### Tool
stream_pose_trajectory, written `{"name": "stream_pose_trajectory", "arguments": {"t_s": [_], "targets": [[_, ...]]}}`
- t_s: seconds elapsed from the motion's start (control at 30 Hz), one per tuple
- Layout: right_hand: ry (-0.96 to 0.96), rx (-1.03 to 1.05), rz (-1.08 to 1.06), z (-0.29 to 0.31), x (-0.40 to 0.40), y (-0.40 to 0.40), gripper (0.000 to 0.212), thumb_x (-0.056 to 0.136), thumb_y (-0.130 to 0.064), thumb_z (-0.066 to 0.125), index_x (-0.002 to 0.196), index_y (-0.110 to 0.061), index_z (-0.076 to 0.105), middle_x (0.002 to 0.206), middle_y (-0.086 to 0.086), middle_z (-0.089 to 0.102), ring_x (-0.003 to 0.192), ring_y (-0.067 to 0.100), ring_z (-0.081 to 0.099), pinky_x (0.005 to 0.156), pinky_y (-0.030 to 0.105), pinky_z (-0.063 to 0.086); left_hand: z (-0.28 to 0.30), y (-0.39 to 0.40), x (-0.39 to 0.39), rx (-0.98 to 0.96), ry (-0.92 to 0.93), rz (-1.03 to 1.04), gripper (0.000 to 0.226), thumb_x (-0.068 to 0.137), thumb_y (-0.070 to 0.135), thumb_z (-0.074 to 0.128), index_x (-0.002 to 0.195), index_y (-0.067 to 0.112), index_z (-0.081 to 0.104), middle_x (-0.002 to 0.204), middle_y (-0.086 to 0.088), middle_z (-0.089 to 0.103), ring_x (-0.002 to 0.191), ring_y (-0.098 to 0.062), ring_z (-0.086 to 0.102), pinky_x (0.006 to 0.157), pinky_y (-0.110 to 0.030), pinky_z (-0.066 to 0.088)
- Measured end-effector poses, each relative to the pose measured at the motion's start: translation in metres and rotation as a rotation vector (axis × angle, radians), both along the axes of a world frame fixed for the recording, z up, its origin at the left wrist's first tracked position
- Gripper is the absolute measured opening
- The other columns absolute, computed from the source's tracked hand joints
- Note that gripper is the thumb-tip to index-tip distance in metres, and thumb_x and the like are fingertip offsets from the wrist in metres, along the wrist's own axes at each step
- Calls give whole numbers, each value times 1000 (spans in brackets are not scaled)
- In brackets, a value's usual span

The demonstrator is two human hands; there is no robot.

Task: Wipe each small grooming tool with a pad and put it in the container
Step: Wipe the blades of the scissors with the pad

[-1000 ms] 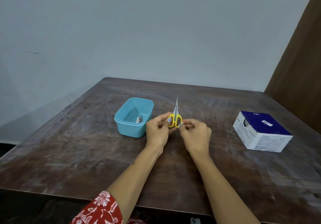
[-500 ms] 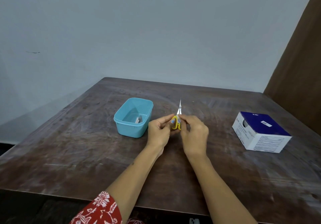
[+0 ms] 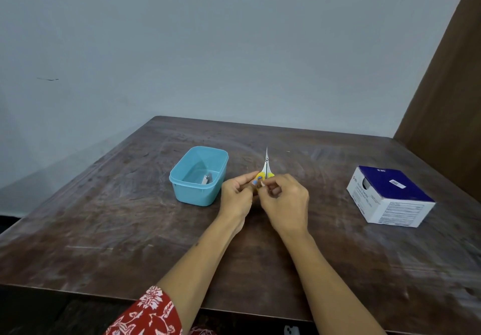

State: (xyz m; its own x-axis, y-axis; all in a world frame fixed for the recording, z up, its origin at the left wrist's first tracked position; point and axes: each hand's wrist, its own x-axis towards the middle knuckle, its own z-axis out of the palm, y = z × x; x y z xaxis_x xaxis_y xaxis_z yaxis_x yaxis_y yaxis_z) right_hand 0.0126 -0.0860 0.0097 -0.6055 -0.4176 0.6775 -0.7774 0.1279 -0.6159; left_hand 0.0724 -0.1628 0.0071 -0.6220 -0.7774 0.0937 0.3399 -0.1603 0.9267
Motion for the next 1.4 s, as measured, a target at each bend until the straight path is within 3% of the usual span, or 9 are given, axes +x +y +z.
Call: {"name": "stream_pose_trajectory", "arguments": {"t_s": [0.2, 0.33, 0.5, 0.7, 0.83, 1.0, 1.17, 1.27, 1.4], "targets": [[-14, -44, -6, 1, -4, 0, 14, 81, -1, 66, 91, -6, 73, 84, 7, 67, 72, 18, 63, 67, 36, 54, 0, 2, -2, -8, -5, -30, 23, 89, -8, 52, 100, 4, 68, 83, -6, 71, 71, -9, 70, 60, -21, 56], [-18, 3, 7, -1, -1, -1, 8, 72, -7, 72, 79, -9, 71, 76, 3, 64, 62, 11, 57, 61, 30, 53, -1, -1, -1, -3, -5, 13, 29, 88, -6, 54, 87, 17, 72, 78, 1, 74, 72, -10, 70, 58, -19, 55], [-45, -44, -8, -1, -4, -2, 12, 79, -3, 67, 88, -8, 73, 82, 6, 65, 69, 17, 61, 66, 35, 53, -1, 0, -1, 7, 3, -28, 21, 87, -8, 54, 99, 3, 69, 74, 0, 74, 70, -9, 70, 58, -20, 55], [-30, 8, -7, -2, -1, -2, 7, 73, -7, 70, 78, -12, 69, 76, 1, 62, 63, 12, 56, 62, 31, 51, -1, 0, -1, 20, -6, 3, 26, 88, -7, 53, 92, 12, 70, 82, -5, 71, 70, -11, 68, 59, -20, 56], [-57, -45, -23, -2, -4, -2, 13, 80, -3, 65, 90, -9, 72, 84, 6, 64, 71, 18, 61, 67, 35, 53, -2, 1, -2, 19, -6, -36, 21, 88, -6, 55, 105, -3, 66, 83, -8, 71, 73, -12, 69, 60, -22, 57], [-61, -2, -7, -3, -2, -3, 9, 71, -6, 70, 78, -12, 69, 74, 3, 62, 62, 12, 55, 62, 34, 52, -2, -1, -2, 34, -1, -4, 26, 88, -6, 54, 91, 13, 70, 81, -3, 72, 74, -12, 68, 61, -20, 56], [-35, -54, -23, -1, -5, -1, 17, 82, 2, 63, 94, -6, 72, 87, 8, 66, 75, 19, 62, 71, 28, 51, -4, -1, -1, 21, 4, -64, 21, 87, -5, 55, 94, 7, 71, 79, -4, 74, 76, -13, 70, 62, -24, 57], [-61, -33, -16, -1, -3, -1, 11, 77, -3, 68, 85, -9, 72, 80, 5, 65, 66, 14, 59, 65, 30, 53, -5, -2, -2, 20, -3, -48, 20, 88, -4, 56, 100, 3, 69, 83, -5, 73, 77, -14, 70, 62, -23, 56], [-66, -5, -2, -1, -1, -1, 8, 73, -6, 71, 79, -11, 70, 75, 2, 63, 62, 10, 56, 62, 31, 53, -4, -2, -2, 42, -3, -28, 24, 88, -5, 54, 91, 12, 71, 85, -5, 72, 78, -15, 68, 64, -23, 56]]}}
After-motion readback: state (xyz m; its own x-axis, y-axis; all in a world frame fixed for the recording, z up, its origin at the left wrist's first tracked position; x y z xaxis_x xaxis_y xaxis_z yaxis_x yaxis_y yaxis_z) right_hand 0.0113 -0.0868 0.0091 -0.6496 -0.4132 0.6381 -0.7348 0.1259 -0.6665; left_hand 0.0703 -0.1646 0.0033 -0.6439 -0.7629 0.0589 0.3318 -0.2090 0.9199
